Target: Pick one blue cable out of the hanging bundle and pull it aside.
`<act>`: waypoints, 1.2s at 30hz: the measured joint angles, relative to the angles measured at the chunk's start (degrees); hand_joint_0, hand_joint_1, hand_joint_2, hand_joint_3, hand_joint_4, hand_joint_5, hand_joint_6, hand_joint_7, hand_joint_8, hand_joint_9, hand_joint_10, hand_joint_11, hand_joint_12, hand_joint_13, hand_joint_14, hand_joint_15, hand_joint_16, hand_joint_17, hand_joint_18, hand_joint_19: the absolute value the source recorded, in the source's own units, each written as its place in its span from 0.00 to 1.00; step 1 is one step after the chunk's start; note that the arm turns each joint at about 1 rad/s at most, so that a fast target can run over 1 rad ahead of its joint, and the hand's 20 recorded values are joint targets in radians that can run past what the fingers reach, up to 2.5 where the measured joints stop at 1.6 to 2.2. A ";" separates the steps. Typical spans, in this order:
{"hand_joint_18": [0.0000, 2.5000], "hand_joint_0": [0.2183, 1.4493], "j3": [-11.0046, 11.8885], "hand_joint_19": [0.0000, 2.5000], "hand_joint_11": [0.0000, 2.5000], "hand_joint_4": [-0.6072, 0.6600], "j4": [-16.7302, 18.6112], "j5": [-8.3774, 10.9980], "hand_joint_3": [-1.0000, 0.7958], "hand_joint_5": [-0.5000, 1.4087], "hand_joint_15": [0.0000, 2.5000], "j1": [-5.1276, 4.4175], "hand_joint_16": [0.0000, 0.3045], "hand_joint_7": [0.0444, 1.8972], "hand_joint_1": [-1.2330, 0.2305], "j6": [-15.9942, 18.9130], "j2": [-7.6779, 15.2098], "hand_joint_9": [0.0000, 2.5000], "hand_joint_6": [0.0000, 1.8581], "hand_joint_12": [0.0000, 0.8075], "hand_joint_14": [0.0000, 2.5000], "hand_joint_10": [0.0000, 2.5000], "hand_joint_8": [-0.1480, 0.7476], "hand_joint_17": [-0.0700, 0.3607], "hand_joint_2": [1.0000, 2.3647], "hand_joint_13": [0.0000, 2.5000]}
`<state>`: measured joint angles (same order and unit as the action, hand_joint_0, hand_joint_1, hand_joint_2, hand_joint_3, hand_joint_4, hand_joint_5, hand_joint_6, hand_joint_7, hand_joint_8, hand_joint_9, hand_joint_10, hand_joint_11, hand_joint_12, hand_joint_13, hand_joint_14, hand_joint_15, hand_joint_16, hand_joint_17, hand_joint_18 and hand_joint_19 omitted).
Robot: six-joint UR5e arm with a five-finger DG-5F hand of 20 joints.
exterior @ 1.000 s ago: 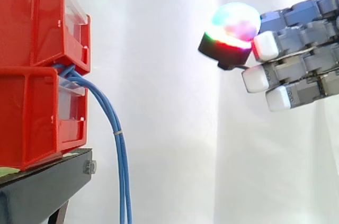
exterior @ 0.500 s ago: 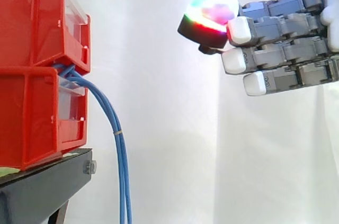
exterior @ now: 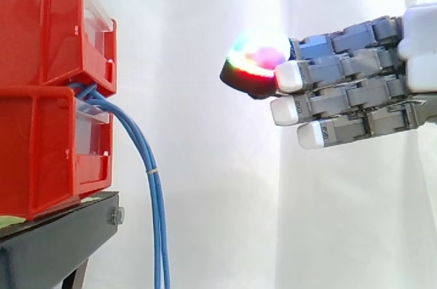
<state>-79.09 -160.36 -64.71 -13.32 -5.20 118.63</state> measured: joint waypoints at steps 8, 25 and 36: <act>0.17 0.23 -0.26 0.07 0.18 0.67 0.24 3.77 0.28 0.17 0.12 0.83 0.11 0.38 0.35 -3.92 1.90 0.25 0.27 0.35 0.00 0.00 0.44 0.34 0.00 0.22; 0.16 0.26 -0.56 0.07 0.18 0.65 3.66 5.79 0.28 0.17 0.13 1.01 0.09 0.39 0.30 -11.18 2.92 0.30 0.27 0.31 0.01 0.01 0.40 0.31 0.00 0.24; 0.15 0.24 -0.57 0.07 0.18 0.65 9.34 5.95 0.28 0.17 0.13 1.40 0.10 0.39 0.33 -10.97 6.77 0.29 0.27 0.32 0.00 0.01 0.41 0.32 0.00 0.23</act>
<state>-79.67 -151.02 -58.76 -11.92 -16.17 125.41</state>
